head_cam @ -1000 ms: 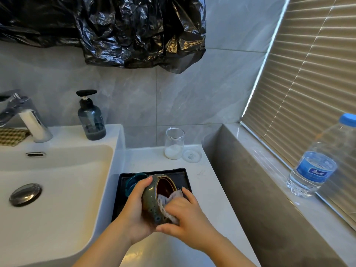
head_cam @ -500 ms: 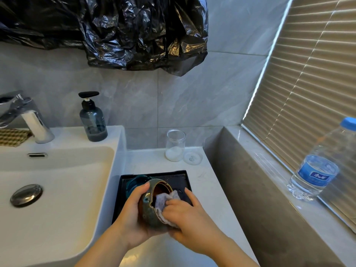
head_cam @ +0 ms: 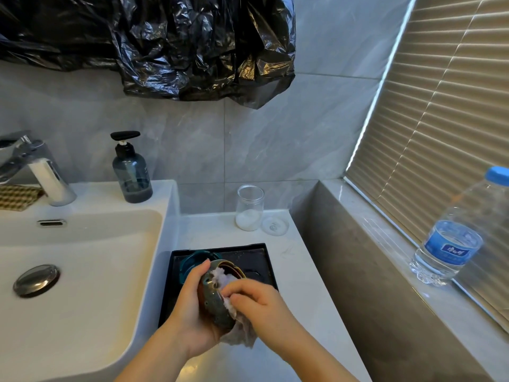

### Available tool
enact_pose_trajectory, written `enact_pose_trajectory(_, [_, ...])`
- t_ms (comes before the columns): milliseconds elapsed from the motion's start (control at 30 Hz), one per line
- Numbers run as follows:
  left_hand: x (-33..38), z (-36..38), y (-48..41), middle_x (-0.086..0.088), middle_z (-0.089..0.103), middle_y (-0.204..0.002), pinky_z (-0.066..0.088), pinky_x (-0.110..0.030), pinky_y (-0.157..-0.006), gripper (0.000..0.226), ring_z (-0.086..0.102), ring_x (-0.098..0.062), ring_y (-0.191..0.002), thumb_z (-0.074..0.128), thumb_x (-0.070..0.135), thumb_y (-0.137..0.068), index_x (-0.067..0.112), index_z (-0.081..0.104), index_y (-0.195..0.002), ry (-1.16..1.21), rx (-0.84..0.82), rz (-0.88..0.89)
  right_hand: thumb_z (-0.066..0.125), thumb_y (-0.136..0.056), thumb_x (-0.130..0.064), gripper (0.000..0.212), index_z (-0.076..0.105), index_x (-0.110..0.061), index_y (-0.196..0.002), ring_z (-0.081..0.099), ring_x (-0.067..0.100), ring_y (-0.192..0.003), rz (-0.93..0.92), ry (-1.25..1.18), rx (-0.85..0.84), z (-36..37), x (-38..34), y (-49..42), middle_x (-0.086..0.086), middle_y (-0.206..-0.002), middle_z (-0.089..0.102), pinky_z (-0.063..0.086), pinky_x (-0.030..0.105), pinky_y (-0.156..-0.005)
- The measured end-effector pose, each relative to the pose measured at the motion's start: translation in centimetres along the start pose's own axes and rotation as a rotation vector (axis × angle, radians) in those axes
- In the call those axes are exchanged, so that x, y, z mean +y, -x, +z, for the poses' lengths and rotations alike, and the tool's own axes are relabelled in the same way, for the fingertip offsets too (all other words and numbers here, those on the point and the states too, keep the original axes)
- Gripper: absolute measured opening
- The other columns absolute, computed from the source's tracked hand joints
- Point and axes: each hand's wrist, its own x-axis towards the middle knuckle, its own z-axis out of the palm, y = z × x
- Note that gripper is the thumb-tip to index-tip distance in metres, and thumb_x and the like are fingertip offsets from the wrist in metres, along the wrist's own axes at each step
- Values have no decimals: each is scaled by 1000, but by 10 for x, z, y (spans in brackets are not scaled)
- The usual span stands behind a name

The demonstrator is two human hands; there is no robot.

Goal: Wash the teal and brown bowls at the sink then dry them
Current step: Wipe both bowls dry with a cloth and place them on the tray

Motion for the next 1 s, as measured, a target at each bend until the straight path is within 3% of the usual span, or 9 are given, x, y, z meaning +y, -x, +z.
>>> enact_pose_trajectory(133, [3, -2, 0, -18, 73, -82, 55, -37, -66, 59, 69, -31, -70, 55, 56, -67, 3, 78, -74, -22, -38, -15, 40, -86, -29, 39, 61, -22, -118, 40, 10, -125, -147, 179, -133, 0, 3, 2, -6, -128, 53, 31, 30, -111])
enact_pose_trajectory(300, [3, 2, 2, -18, 73, -87, 52, -41, -72, 54, 69, -32, -75, 57, 54, -68, 6, 78, -81, -77, -57, -6, 28, -92, -54, 59, 29, -23, -142, 16, 3, -142, -398, 788, -94, 0, 7, -2, -8, -152, 30, 1, 31, -120])
enact_pose_trajectory(367, [3, 1, 2, -18, 73, -89, 50, -41, -74, 51, 68, -31, -78, 58, 51, -68, 7, 78, -83, -71, -57, 28, 24, -86, -63, 69, 24, -26, -144, 19, 3, -141, -378, 892, -71, -2, 7, -1, -11, -151, 31, -6, 34, -119])
enact_pose_trajectory(467, [2, 0, 2, -16, 73, -93, 51, -41, -74, 50, 67, -30, -82, 58, 50, -66, 8, 79, -85, -73, -56, 56, 16, -76, -70, 75, 45, -25, -128, 45, 8, -123, -332, 927, -17, -4, -1, 4, -9, -130, 54, -2, 34, -117])
enact_pose_trajectory(633, [-2, 2, -1, -17, 74, -90, 51, -41, -75, 51, 72, -30, -72, 58, 50, -64, 6, 79, -78, -79, -30, 89, 33, -72, -70, 60, 57, -24, -103, 44, 16, -103, -220, 779, 31, -5, -4, 5, -7, -103, 63, 26, 23, -94])
enact_pose_trajectory(800, [-9, 6, -1, -14, 74, -79, 49, -37, -68, 46, 68, -27, -74, 58, 49, -61, 8, 77, -70, -141, 26, 151, 59, -68, -37, 31, 60, -22, -95, 60, 25, -90, 21, 431, -47, -7, -8, 3, 2, -90, 66, 54, 39, -78])
enact_pose_trajectory(867, [-11, 8, 1, -12, 74, -77, 48, -35, -65, 45, 66, -26, -74, 57, 48, -63, 9, 75, -75, -204, 56, 176, 62, -67, -22, 29, 60, -21, -96, 65, 21, -82, 80, 219, -75, -10, -8, 1, 5, -88, 67, 56, 34, -72])
enact_pose_trajectory(933, [-13, 10, 1, -15, 74, -88, 53, -42, -76, 51, 65, -29, -86, 57, 48, -62, 8, 72, -89, -227, 71, 196, 62, -62, -17, 37, 59, -19, -99, 63, 15, -82, 133, -49, -74, -10, -6, 1, 3, -88, 65, 52, 24, -65])
enact_pose_trajectory(1000, [-15, 11, 3, -18, 72, -99, 48, -51, -93, 52, 63, -34, -100, 59, 47, -66, 10, 70, -101, -224, 69, 214, 62, -60, -19, 44, 60, -15, -103, 64, 18, -93, 192, -337, 33, -7, -2, -1, 7, -97, 67, 52, 26, -71])
